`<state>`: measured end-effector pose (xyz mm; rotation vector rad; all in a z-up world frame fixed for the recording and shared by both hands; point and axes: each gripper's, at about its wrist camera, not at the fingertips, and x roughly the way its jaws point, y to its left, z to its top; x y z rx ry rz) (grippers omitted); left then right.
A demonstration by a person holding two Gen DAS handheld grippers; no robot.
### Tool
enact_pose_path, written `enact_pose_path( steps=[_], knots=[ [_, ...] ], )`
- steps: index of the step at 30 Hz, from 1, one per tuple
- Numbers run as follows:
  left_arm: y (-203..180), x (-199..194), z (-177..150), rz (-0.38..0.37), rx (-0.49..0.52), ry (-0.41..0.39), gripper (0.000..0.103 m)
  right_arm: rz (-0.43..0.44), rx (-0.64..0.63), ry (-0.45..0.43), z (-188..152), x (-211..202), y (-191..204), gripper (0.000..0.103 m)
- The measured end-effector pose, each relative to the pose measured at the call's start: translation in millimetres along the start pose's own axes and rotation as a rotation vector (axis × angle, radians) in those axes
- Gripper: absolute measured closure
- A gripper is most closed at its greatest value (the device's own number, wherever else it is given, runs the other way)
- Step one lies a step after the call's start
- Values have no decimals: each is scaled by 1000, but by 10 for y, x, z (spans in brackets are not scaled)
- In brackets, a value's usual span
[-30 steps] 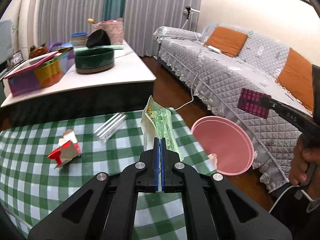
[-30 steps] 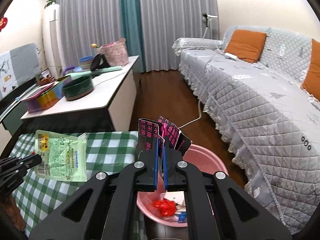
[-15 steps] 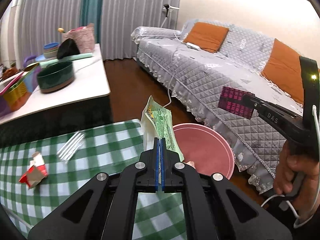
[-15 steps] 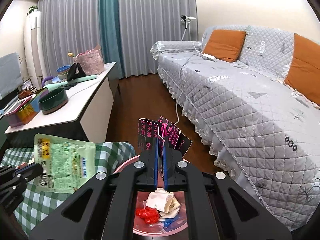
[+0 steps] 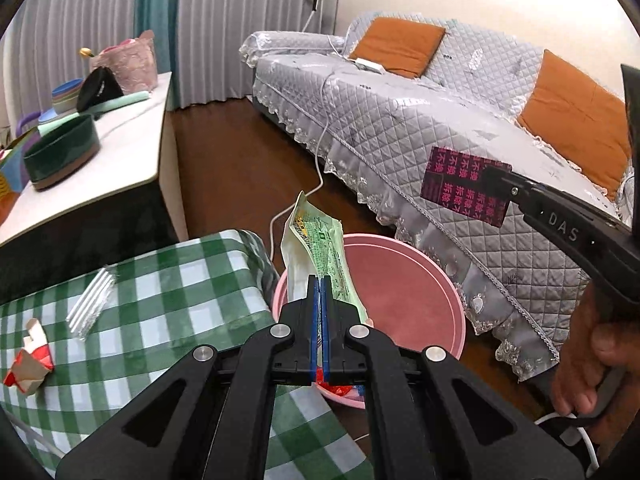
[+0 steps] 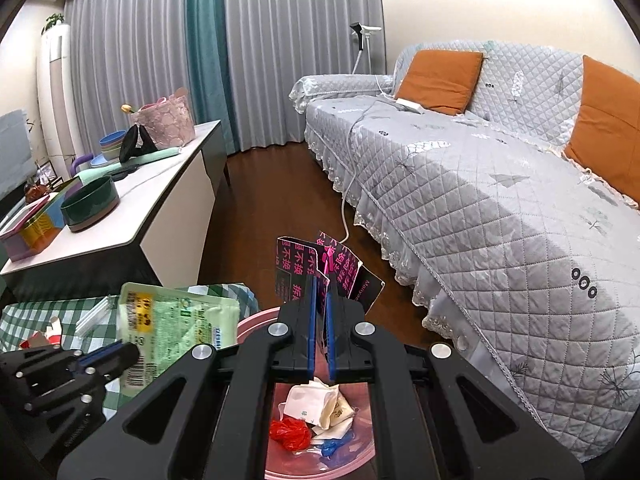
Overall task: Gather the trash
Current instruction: 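Carry the green packet with the left gripper while the right gripper carries the pink packet over the bucket, then open both grippers to drop the green and pink packets into the bucket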
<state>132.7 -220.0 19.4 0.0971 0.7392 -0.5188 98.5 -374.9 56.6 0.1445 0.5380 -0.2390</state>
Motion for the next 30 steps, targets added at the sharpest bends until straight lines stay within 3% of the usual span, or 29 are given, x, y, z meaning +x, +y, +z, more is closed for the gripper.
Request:
enact_pose_path(
  steps=[9,13,14,16,18,30],
  knots=[
    [-74,194,0,-13,6,29,102,-11,7,14,-17,70,-34,99],
    [-74,219,21,-33,-6,35,101,-34,1,27,-23,110,-29,93],
    [-60,224,22,-38,-12,39,99,-35,2,31,-30,120,-33,91],
    [-36,220,17,-44,-25,44,95,-36,6,32,-40,123,-41,70],
    [-7,204,6,-40,-34,44,95,-43,6,26,-42,111,-33,63],
    [341,-280,-298,7,-67,38,95,-15,-27,12,-50,4,184,62]
  ],
)
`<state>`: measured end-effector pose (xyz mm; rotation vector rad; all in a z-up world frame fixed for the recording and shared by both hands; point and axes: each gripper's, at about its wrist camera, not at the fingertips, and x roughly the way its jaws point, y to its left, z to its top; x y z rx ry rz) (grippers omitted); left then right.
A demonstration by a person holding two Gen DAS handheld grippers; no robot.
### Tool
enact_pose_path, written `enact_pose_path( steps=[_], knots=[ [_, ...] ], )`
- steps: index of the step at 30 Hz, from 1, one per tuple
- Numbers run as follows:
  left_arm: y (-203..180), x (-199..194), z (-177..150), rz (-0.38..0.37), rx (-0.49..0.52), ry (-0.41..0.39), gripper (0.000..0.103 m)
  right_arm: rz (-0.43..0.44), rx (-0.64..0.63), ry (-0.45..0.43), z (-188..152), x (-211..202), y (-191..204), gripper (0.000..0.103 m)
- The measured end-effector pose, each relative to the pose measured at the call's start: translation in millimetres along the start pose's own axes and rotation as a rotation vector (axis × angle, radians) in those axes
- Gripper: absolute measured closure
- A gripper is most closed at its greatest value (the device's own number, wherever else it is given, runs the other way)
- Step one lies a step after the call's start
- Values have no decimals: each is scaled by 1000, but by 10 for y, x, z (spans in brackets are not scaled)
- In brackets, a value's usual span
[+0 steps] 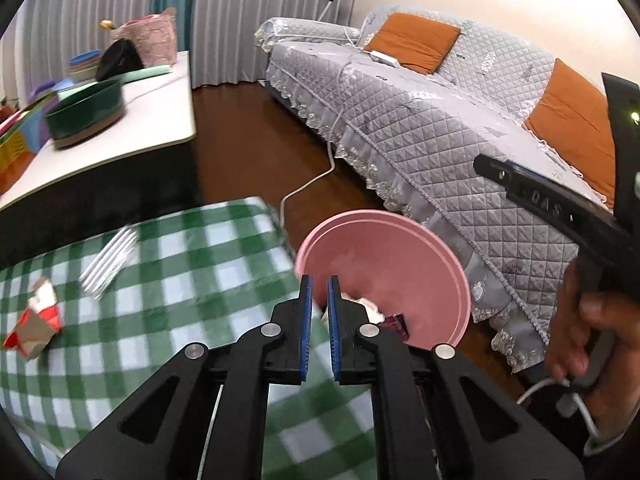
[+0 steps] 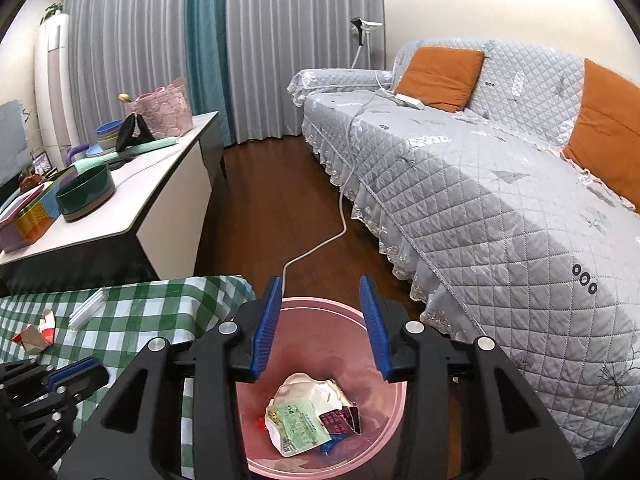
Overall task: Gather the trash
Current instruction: 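Move both grippers back over the table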
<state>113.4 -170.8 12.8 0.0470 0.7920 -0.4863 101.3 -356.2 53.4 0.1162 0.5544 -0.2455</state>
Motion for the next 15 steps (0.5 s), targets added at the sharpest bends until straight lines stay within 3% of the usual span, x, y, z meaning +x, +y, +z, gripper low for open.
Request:
enact_pose_path(
  steps=[8,15],
  knots=[
    [566,-459,-184,71,-38,-14,95,97,23,-11,-6,-152,253,63],
    [1434,-978,-138,179,-92,-70,95,222,27,-10,-57,-188,518,83]
  ],
)
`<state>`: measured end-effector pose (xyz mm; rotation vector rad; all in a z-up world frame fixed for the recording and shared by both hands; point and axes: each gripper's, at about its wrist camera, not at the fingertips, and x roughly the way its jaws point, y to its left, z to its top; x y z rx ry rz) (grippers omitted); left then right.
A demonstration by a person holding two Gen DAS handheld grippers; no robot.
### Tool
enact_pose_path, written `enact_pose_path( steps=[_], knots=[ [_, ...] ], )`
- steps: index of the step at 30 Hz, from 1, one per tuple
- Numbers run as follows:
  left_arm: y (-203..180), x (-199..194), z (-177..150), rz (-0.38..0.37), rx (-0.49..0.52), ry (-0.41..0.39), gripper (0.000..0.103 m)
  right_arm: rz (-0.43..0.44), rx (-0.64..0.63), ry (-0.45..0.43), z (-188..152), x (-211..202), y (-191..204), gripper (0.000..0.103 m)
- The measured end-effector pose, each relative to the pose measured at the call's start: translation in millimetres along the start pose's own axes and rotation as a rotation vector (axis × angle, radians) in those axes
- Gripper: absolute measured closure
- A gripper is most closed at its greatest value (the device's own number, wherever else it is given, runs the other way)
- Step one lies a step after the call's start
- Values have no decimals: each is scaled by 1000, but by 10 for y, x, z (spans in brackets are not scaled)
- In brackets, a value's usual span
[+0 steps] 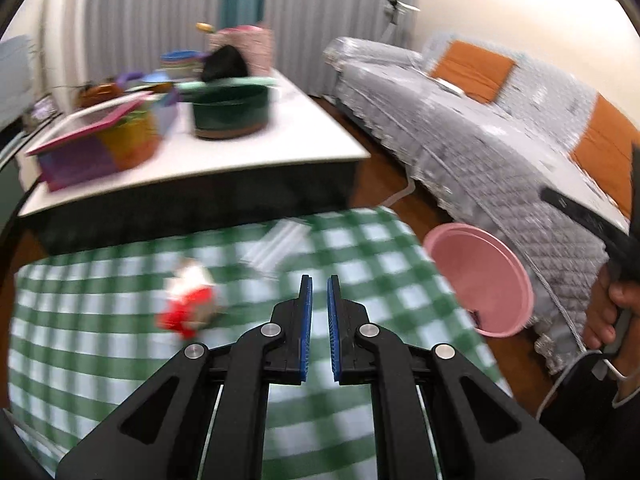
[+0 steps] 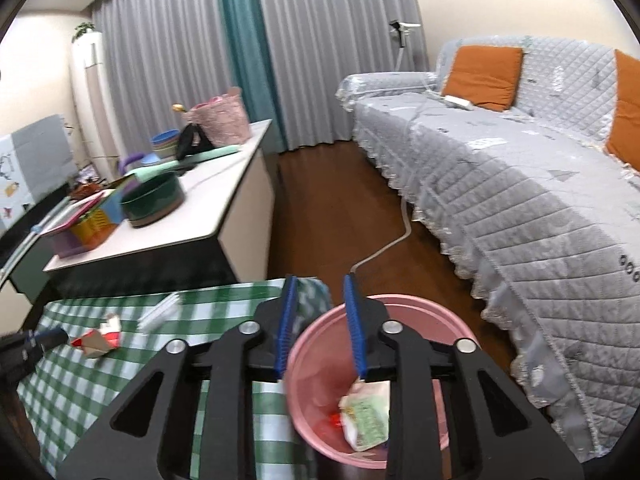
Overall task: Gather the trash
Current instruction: 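Move both grippers back over the table, then grasp the red-and-white box with the left gripper while the right gripper grasps the clear straws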
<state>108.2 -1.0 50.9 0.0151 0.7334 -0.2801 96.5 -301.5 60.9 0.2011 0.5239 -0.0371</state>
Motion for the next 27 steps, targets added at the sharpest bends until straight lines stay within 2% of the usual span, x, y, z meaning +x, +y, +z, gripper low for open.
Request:
enact_pose_path(
  steps=[3,7,13,21,25,27],
  knots=[
    [508,-61,-32,42,-104,-22,95,30,-12,3,-36,41,107,83],
    [1059,79,-140,63,-300,25,95,69,-42,3,-83,101,288,83],
    [1379,338,-223,33,-396,55,95,147,-74,17,-152,217,627,83],
    [1420,574,-174,-20,-376,79,93,243,-81,122,-280,577,1006,82],
    [1406,689,-183,-53,-359,96,67,288,-78,179,-327,832,1195,79],
    [1368,720,-168,-66,-328,97,62,301,-70,203,-346,961,1283,73]
  ],
)
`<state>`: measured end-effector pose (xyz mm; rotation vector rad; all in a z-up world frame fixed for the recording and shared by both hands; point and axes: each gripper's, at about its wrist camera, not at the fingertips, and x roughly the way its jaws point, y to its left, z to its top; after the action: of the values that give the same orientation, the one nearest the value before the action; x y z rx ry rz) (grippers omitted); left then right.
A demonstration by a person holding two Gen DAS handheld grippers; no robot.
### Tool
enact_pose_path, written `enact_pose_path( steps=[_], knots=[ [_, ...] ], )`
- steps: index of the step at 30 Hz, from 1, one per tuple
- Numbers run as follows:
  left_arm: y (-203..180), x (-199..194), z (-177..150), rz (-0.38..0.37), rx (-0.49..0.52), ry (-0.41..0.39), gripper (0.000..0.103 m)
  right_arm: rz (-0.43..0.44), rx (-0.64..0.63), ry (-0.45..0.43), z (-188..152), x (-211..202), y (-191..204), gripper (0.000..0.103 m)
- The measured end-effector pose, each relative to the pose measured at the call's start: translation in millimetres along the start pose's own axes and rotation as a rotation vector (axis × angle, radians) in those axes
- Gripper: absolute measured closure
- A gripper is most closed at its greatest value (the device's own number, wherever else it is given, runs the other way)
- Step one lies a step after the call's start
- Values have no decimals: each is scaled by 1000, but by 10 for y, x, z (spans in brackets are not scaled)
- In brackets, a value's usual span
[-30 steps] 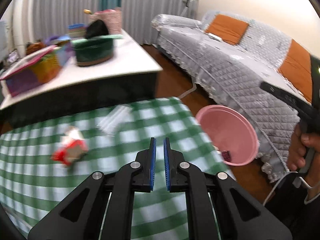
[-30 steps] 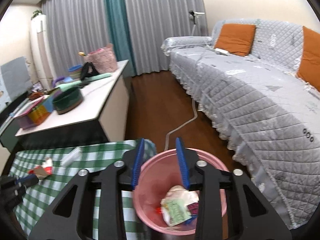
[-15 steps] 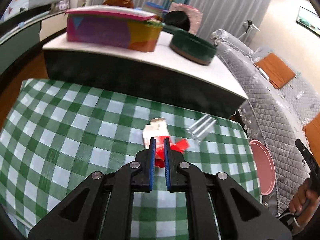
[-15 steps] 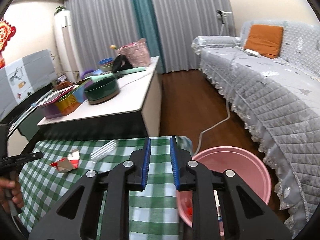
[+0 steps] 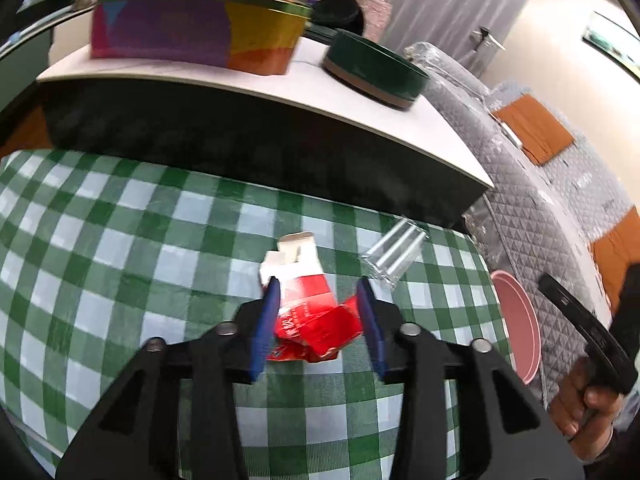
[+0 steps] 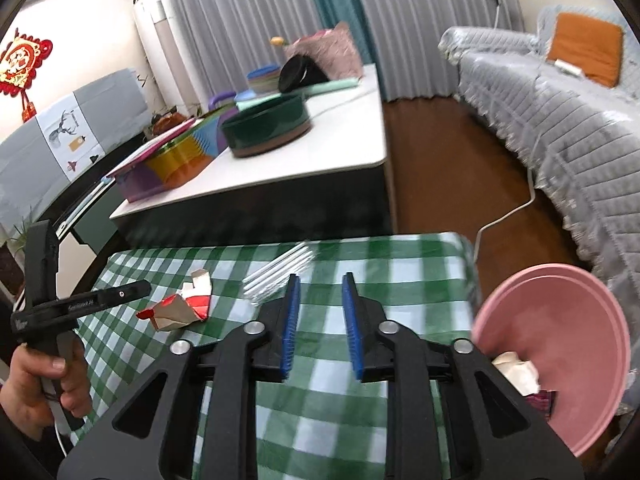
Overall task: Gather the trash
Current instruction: 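Grasp the red-and-white box with the left gripper while the right gripper grasps the clear straws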
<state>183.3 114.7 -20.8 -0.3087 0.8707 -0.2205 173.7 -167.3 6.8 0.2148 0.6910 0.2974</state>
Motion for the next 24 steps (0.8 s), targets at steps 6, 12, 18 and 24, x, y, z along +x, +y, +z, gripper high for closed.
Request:
enact_pose_path(
  steps=[6,12,18,24],
  knots=[
    [-67,121,-14,-2,48,27,62,39,14,78,25,462,126,64],
    [-98,233,-30,14,70,66,62,35,20,153,52,959,251,52],
    [-59,303,-57,27,54,120,72,-25,24,216,56,1358,313,48],
    [-7,243,-12,17,20,116,73,-96,-40,221,63,1471,419,60]
  ],
)
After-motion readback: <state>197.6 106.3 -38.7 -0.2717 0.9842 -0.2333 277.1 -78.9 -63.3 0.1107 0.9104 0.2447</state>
